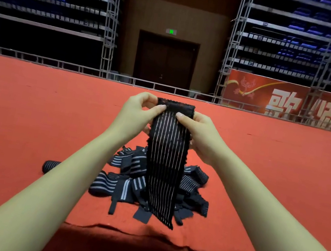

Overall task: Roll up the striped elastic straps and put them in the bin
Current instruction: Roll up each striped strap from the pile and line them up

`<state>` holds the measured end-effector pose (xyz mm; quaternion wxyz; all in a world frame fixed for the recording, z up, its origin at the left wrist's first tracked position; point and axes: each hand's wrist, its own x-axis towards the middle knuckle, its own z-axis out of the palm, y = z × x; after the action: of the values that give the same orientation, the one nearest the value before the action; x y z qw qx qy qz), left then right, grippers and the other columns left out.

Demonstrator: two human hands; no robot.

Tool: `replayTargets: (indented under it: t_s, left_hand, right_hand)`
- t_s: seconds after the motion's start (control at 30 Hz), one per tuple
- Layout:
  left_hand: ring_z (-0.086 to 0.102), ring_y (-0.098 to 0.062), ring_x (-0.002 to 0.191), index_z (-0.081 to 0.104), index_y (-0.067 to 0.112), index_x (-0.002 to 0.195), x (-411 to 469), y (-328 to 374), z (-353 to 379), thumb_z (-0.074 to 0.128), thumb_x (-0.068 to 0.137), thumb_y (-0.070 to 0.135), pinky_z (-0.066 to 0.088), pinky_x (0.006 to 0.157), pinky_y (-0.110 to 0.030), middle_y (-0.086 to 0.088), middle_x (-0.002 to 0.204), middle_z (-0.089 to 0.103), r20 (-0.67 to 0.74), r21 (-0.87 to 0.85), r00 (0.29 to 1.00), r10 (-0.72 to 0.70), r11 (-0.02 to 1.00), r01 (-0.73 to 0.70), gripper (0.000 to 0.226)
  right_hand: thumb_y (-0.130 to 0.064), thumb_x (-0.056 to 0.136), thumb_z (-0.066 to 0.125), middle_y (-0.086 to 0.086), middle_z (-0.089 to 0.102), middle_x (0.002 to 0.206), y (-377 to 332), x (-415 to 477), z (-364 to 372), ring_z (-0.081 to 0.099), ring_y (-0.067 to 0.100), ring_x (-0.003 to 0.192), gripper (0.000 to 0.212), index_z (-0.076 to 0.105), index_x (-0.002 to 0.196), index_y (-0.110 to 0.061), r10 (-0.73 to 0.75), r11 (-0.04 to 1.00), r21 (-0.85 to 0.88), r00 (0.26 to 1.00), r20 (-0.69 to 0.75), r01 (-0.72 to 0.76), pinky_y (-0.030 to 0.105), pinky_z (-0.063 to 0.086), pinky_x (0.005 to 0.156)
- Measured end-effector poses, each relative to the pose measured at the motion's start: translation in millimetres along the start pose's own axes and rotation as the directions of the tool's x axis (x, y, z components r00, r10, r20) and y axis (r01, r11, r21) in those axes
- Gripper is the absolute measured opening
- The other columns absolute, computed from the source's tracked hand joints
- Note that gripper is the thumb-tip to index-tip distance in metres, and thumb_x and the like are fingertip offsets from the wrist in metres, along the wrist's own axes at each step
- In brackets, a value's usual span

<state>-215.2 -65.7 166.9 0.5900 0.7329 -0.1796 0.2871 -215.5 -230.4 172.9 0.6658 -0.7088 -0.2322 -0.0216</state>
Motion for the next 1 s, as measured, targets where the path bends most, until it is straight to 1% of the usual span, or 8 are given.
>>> replayTargets:
  t_s: [0.13, 0.37, 0.57, 0.67, 0.77, 0.83, 0.93, 1.0]
  left_hand:
    - [0.052, 0.000, 0.046, 0.060, 0.003, 0.101, -10.8, 13.8, -8.4, 0.062, 0.092, 0.012, 0.043, 0.037, -0.021, -0.001, 0.080, 0.059, -0.007, -0.001, 1.000, 0.006, 1.000, -0.006, 0.012]
    - [0.051, 0.000, 0.047, 0.061, 0.004, 0.101, -21.9, 4.2, -15.1, 0.062, 0.093, 0.014, 0.043, 0.039, -0.022, -0.001, 0.077, 0.059, -0.005, -0.007, 0.999, -0.041, 0.999, 0.041, 0.014]
    - [0.046, -0.010, 0.053, 0.057, 0.012, 0.087, -45.5, -79.3, 2.6, 0.064, 0.091, 0.016, 0.037, 0.040, -0.018, 0.002, 0.071, 0.053, 0.009, 0.057, 0.972, -0.237, 0.970, 0.236, 0.009]
    - [0.050, -0.016, 0.063, 0.056, 0.015, 0.084, -70.4, -146.8, 18.3, 0.066, 0.089, 0.018, 0.045, 0.055, -0.028, 0.002, 0.070, 0.053, -0.009, 0.190, 0.940, -0.342, 0.922, 0.337, 0.012]
    - [0.052, -0.019, 0.072, 0.054, 0.020, 0.078, -98.3, -202.2, 30.3, 0.069, 0.086, 0.018, 0.047, 0.073, -0.037, 0.004, 0.070, 0.053, -0.014, 0.261, 0.884, -0.467, 0.852, 0.454, 0.017]
    - [0.053, -0.017, 0.074, 0.052, 0.023, 0.076, -111.9, -225.9, 35.0, 0.069, 0.086, 0.018, 0.046, 0.074, -0.034, 0.005, 0.071, 0.054, -0.009, 0.282, 0.858, -0.513, 0.822, 0.495, 0.021]
    - [0.052, -0.013, 0.072, 0.054, 0.021, 0.079, -121.3, -249.4, 37.6, 0.069, 0.087, 0.018, 0.043, 0.068, -0.025, 0.005, 0.074, 0.056, -0.007, 0.290, 0.844, -0.536, 0.807, 0.514, 0.017]
    - [0.052, -0.013, 0.070, 0.054, 0.022, 0.080, -122.4, -259.5, 35.5, 0.067, 0.088, 0.018, 0.046, 0.069, -0.031, 0.004, 0.075, 0.055, -0.027, 0.254, 0.839, -0.544, 0.808, 0.532, 0.016]
  right_hand:
    - [-0.017, 0.100, 0.048, -0.003, 0.063, 0.077, -12.5, -13.9, 7.4, 0.060, 0.005, 0.055, 0.017, 0.060, 0.112, -0.012, -0.015, 0.999, -0.028, 0.999, 0.028, 0.015, 0.016, 0.042, 0.043]
    - [-0.015, 0.100, 0.048, 0.002, 0.066, 0.087, -6.0, -15.6, 14.4, 0.063, 0.012, 0.070, 0.022, 0.060, 0.117, -0.008, 0.054, 0.998, 0.020, 0.997, 0.055, -0.055, 0.023, 0.051, 0.051]
    - [-0.015, 0.099, 0.051, 0.002, 0.070, 0.083, 79.4, -13.0, 16.9, 0.067, 0.011, 0.067, 0.014, 0.063, 0.105, -0.011, 0.238, 0.971, 0.022, 0.971, 0.029, -0.239, 0.024, 0.052, 0.052]
    - [-0.012, 0.098, 0.053, 0.003, 0.068, 0.082, 148.9, -18.0, 23.8, 0.064, 0.010, 0.065, 0.011, 0.064, 0.099, -0.013, 0.315, 0.949, -0.014, 0.948, -0.033, -0.316, 0.017, 0.047, 0.046]
    - [-0.009, 0.096, 0.055, 0.004, 0.070, 0.085, 219.0, -25.6, 29.1, 0.064, 0.014, 0.073, 0.011, 0.065, 0.099, -0.010, 0.391, 0.918, -0.036, 0.917, -0.079, -0.394, 0.019, 0.051, 0.056]
    - [-0.007, 0.095, 0.056, 0.011, 0.072, 0.098, 256.1, -27.9, 28.9, 0.066, 0.020, 0.087, 0.015, 0.067, 0.103, -0.003, 0.411, 0.908, -0.054, 0.907, -0.087, -0.416, 0.026, 0.054, 0.074]
    - [-0.004, 0.093, 0.056, 0.011, 0.071, 0.105, 283.6, -26.8, 27.4, 0.065, 0.015, 0.092, 0.020, 0.067, 0.109, -0.002, 0.378, 0.911, -0.143, 0.922, -0.081, -0.386, 0.027, 0.051, 0.082]
    - [-0.002, 0.092, 0.056, 0.007, 0.072, 0.103, 290.5, -22.5, 29.5, 0.065, 0.014, 0.093, 0.020, 0.069, 0.107, -0.006, 0.353, 0.918, -0.161, 0.932, -0.082, -0.361, 0.029, 0.051, 0.086]
